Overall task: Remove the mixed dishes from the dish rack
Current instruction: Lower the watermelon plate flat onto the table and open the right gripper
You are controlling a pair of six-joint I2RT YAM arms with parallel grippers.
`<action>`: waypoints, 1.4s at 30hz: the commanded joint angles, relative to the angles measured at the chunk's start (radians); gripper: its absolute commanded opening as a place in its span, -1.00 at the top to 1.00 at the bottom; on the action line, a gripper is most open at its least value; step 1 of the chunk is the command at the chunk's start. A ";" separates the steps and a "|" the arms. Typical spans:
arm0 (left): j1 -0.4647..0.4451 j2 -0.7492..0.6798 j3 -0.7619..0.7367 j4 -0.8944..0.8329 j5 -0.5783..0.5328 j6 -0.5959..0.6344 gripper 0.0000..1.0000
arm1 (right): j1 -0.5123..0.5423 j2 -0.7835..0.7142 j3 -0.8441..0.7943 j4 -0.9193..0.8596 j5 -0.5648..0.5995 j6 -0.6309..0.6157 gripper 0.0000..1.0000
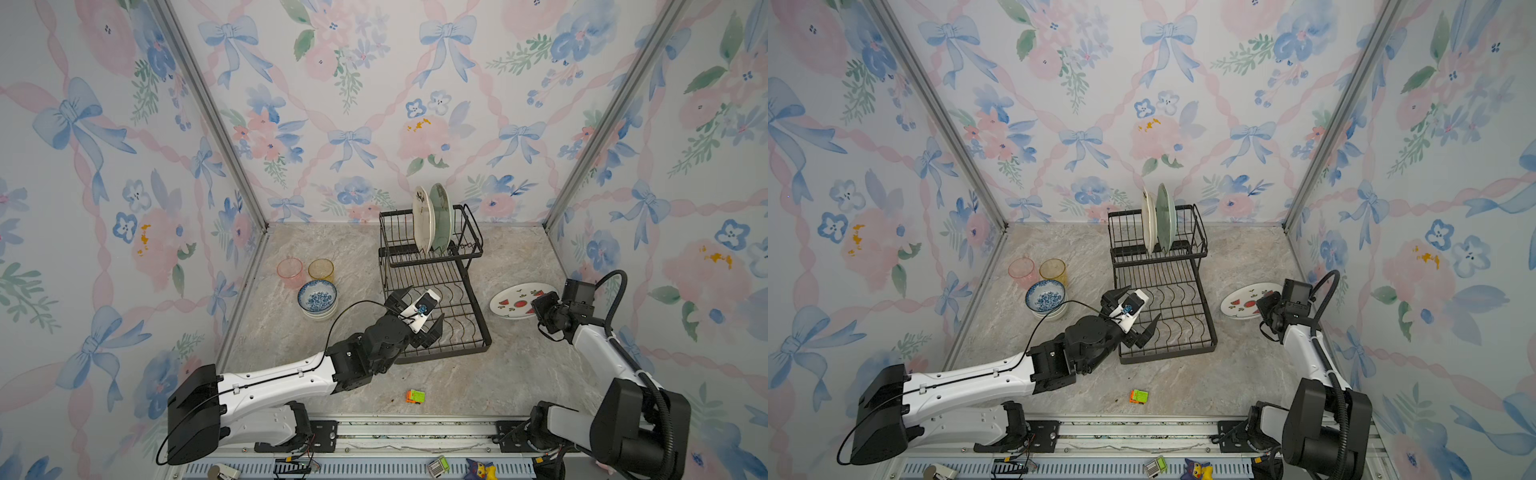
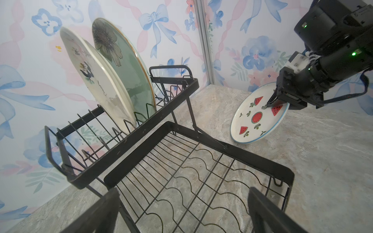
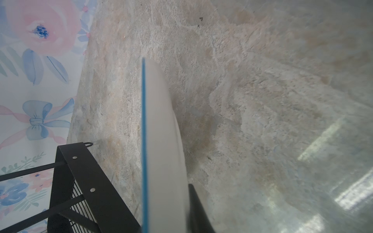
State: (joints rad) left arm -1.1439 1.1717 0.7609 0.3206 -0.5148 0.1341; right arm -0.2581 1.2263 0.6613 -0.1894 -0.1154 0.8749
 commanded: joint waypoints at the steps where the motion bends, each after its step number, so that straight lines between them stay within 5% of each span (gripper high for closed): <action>1: 0.011 -0.001 -0.015 0.023 -0.007 -0.020 -0.96 | 0.009 0.027 -0.044 0.036 0.029 0.020 0.27; 17: 0.022 0.013 0.009 0.020 0.018 -0.081 -0.96 | 0.026 0.051 -0.043 -0.011 0.022 0.028 -0.69; 31: 0.035 0.035 0.168 -0.086 0.038 -0.278 -0.96 | 0.187 -0.178 0.073 -0.165 0.028 -0.072 -0.87; 38: 0.149 0.085 0.335 -0.210 0.139 -0.393 -0.96 | 0.239 -0.302 0.099 -0.183 0.017 -0.150 -0.87; 42: 0.225 0.144 0.437 -0.259 0.253 -0.429 -0.73 | 0.245 -0.344 0.094 -0.217 0.011 -0.168 -0.87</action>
State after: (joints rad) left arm -0.9504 1.2854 1.1446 0.1280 -0.3569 -0.2447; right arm -0.0231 0.9012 0.7387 -0.3500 -0.0978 0.7456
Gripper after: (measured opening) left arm 0.879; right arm 0.936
